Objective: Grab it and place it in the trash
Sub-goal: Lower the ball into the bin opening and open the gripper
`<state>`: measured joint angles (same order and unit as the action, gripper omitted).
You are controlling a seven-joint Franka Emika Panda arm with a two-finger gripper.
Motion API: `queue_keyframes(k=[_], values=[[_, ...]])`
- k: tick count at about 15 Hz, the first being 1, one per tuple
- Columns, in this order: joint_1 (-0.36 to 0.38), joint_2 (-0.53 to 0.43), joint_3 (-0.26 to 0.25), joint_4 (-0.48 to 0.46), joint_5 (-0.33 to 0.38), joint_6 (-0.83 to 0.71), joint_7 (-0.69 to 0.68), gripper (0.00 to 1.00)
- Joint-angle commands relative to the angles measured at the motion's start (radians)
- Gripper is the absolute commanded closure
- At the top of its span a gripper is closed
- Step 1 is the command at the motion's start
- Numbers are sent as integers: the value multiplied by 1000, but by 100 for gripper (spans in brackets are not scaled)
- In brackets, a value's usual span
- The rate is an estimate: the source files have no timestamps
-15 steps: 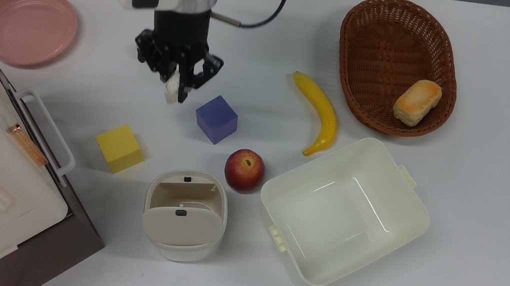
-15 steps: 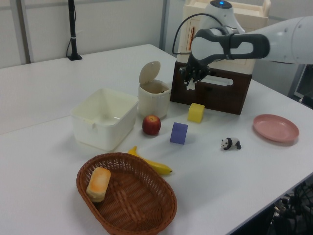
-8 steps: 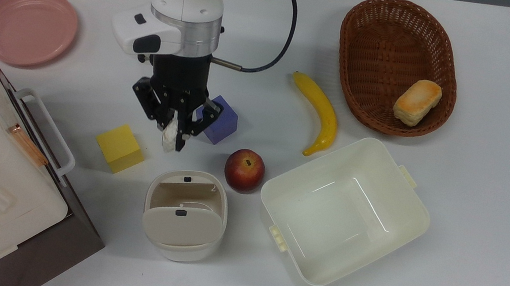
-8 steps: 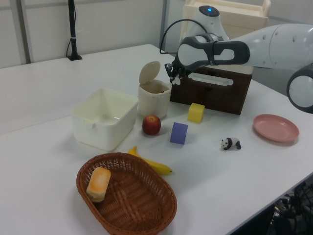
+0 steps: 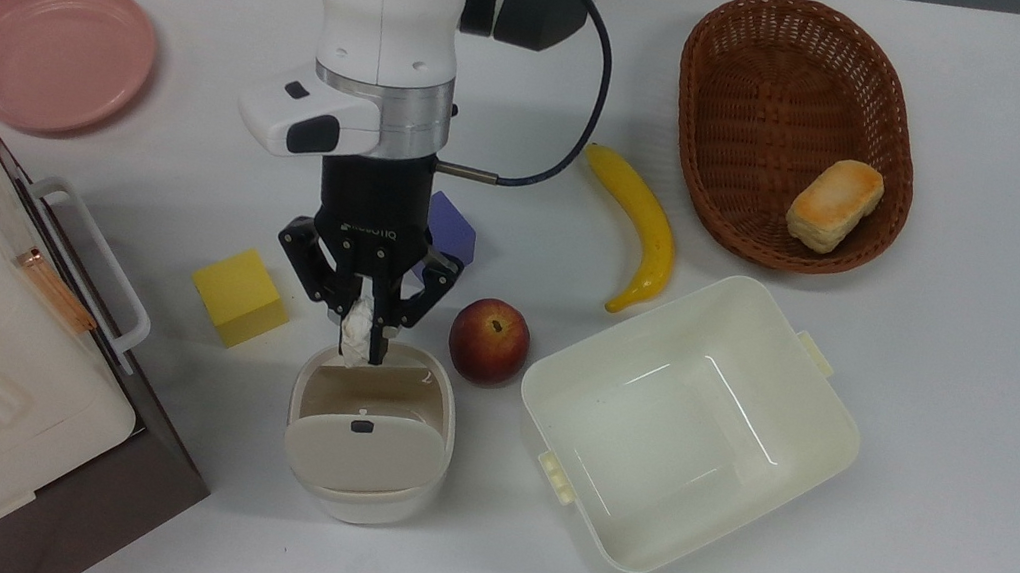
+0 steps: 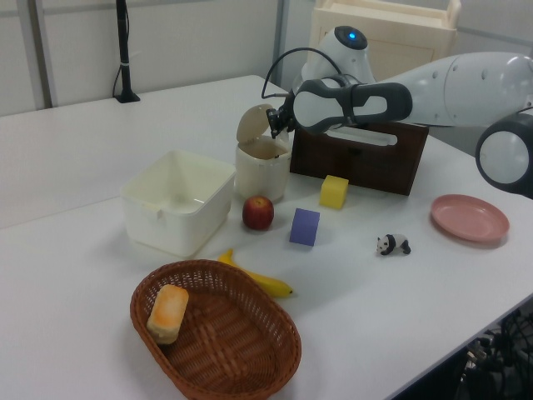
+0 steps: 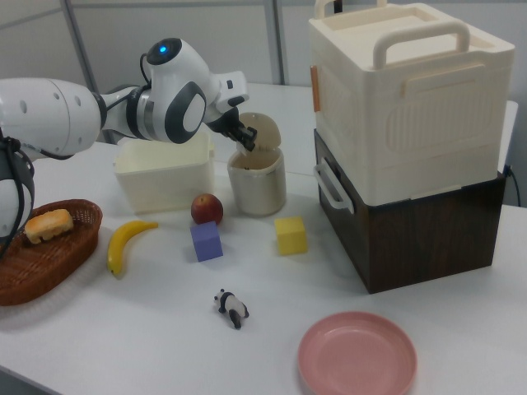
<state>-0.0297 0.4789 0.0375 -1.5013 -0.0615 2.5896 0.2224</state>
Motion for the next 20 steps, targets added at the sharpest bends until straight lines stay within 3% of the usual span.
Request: queue_keyframes(k=[1, 7, 12, 13, 14, 15, 18, 20], values=[[-15, 49, 22, 39, -11, 33, -44, 78], [-56, 102, 68, 59, -20, 78, -46, 75], [-58, 110, 73, 59, -32, 78, -49, 75], [-58, 110, 73, 58, -32, 78, -48, 69], [-58, 110, 73, 58, -32, 78, -48, 53], [-58, 109, 71, 56, -34, 78, -48, 1], [-59, 113, 73, 50, -116, 78, -41, 0], [-59, 115, 73, 52, -116, 78, -41, 0]])
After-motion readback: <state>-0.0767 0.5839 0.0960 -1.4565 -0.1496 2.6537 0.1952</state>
